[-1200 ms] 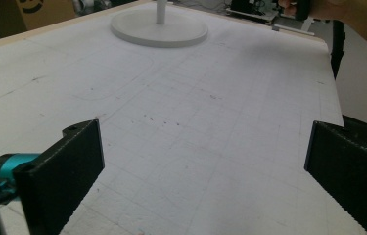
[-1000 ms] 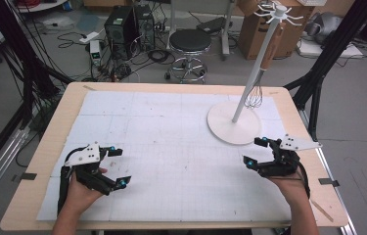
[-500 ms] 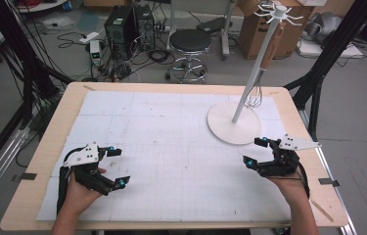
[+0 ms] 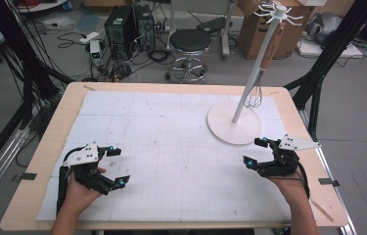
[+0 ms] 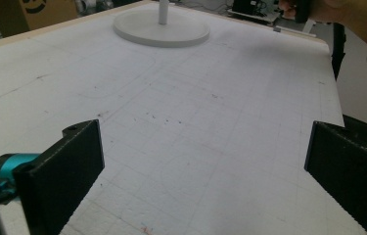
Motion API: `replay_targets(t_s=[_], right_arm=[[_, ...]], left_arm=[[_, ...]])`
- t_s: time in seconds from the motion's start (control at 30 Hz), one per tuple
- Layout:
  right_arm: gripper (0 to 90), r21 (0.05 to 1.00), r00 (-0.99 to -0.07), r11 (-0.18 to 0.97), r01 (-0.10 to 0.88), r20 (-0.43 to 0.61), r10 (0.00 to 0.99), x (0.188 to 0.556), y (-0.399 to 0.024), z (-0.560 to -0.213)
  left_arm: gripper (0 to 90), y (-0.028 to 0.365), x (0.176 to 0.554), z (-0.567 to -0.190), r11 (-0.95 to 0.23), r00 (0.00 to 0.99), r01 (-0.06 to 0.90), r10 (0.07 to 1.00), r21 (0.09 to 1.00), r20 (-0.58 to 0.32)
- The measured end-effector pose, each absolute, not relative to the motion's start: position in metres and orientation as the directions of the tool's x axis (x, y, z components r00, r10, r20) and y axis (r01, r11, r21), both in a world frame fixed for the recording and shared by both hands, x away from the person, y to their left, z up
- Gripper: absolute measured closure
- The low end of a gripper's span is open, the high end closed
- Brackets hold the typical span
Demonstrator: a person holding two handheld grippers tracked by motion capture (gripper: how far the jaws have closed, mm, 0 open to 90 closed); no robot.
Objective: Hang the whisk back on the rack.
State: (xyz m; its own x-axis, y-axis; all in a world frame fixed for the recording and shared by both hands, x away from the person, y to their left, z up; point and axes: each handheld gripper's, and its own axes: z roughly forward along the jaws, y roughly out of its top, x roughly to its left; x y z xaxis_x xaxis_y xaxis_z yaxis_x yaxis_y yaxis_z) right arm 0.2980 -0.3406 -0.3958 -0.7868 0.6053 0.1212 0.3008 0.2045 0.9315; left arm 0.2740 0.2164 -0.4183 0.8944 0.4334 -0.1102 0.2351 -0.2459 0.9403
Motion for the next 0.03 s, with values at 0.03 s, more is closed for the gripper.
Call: replay_targets(t_s=[0.03], right_arm=[[11.3, 0.932, -0.788, 0.206, 0.299, 0.120, 0.604, 0.2980, -0.3406, -0.3959]], left_arm=[[1.7, 0.2165, 0.2743, -0.4182, -0.247, 0.895, 0.234, 0.433, 0.940, -0.109]])
